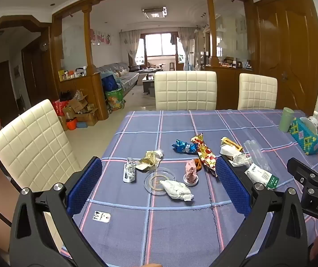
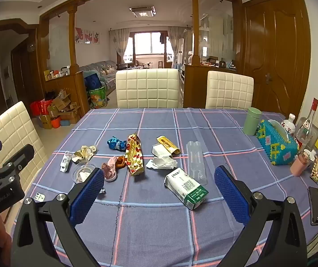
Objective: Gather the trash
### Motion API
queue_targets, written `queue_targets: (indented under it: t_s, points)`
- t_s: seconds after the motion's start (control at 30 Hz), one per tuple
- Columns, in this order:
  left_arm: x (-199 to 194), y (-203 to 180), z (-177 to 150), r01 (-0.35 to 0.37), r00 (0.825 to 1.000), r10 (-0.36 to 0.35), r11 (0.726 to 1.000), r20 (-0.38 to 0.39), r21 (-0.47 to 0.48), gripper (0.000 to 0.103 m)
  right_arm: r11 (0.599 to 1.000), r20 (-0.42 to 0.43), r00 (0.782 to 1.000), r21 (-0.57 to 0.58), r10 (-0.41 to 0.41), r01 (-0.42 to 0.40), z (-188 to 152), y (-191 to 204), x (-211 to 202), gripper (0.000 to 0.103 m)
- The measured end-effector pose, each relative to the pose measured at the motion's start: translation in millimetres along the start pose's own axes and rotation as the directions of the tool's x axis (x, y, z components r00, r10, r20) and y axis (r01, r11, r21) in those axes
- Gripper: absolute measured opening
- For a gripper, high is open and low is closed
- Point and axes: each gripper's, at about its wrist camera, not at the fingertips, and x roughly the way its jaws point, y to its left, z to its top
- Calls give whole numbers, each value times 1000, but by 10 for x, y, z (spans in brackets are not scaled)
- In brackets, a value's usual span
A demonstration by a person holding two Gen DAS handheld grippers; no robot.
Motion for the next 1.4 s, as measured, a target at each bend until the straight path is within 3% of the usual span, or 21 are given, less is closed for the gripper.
queue_targets:
  t_s: [1.4]
  points:
    - [8, 6, -15, -5, 1000, 5, 1000, -12, -3, 100, 999, -12, 1000, -44, 9, -9, -39, 151, 73, 97]
